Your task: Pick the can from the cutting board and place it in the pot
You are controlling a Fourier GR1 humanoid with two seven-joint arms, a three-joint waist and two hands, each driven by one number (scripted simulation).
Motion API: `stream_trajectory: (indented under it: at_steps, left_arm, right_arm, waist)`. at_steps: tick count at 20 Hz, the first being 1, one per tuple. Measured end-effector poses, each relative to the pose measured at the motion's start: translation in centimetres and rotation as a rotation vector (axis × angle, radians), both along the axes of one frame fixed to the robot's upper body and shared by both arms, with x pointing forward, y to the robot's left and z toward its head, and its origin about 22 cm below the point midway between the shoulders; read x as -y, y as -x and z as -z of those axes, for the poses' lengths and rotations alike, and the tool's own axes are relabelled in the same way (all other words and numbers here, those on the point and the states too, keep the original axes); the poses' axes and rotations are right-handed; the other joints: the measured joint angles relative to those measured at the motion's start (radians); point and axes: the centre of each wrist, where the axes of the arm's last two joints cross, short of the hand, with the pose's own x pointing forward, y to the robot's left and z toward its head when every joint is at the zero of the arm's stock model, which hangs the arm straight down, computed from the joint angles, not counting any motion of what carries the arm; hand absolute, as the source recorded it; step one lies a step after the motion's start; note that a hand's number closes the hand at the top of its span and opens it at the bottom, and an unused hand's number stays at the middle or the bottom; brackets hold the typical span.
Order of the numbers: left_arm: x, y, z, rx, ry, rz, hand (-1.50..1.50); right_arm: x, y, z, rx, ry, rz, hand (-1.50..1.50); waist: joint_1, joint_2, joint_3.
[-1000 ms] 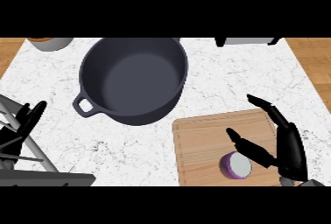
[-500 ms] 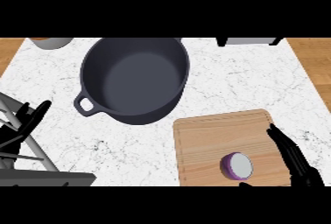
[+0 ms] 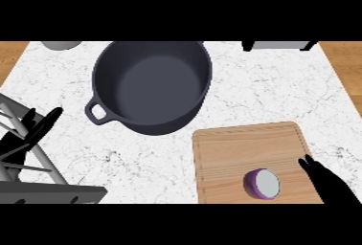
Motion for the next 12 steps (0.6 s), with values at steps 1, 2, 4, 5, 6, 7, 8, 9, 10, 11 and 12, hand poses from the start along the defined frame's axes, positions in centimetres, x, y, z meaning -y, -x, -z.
stream_trajectory:
  at_steps: [1,2,4,5,6,7,8,9,10,11,12]
  left_arm:
    - [0.1,-0.2,0.0,0.003,0.002,0.001,0.0]
    - [0.3,-0.3,-0.1,0.006,0.004,0.006,0.0]
    - [0.5,-0.6,-0.1,0.006,0.002,0.014,0.0]
    - [0.5,-0.7,-0.1,0.006,0.004,0.017,0.0]
    - [0.6,-0.8,-0.1,0.007,0.002,0.014,0.0]
    - [0.7,-0.9,-0.1,0.009,0.002,0.013,0.0]
    - [0.8,-0.9,-0.1,0.012,-0.001,0.01,0.0]
    - [0.8,-1.0,-0.1,0.009,-0.001,0.009,0.0]
    - [0.9,-1.0,-0.1,0.01,0.001,0.008,0.0]
    - [0.9,-1.1,-0.2,0.008,0.001,0.012,0.0]
    - [0.9,-1.1,-0.3,0.007,0.004,0.014,0.0]
  right_arm:
    - [-0.5,0.4,-0.5,-0.042,0.012,0.002,-1.5]
    - [-0.9,0.7,-1.1,-0.081,0.022,0.005,-1.5]
    - [-1.6,0.8,-1.7,-0.136,0.057,0.016,-1.5]
    - [-1.8,0.8,-1.8,-0.162,0.074,0.026,-1.5]
    - [-2.0,0.7,-1.9,-0.18,0.089,0.035,-1.5]
    - [-2.3,0.6,-2.0,-0.194,0.096,0.042,-1.5]
    - [-2.6,0.5,-2.1,-0.205,0.105,0.046,-1.5]
    - [-2.8,0.3,-2.2,-0.211,0.109,0.049,-1.5]
    - [-3.1,0.2,-2.2,-0.215,0.107,0.05,-1.5]
    - [-3.4,0.1,-2.2,-0.22,0.1,0.05,-1.5]
    - [-3.7,-0.1,-2.3,-0.22,0.096,0.051,-1.5]
  waist:
    - [0.005,0.001,0.0]
    - [0.01,0.003,0.0]
    - [0.018,0.005,0.001]
    - [0.02,0.006,0.001]
    - [0.022,0.006,0.001]
    - [0.026,0.007,0.002]
    - [0.027,0.007,0.003]
    - [0.028,0.007,0.003]
    - [0.031,0.008,0.004]
    - [0.033,0.009,0.003]
    - [0.033,0.009,0.004]
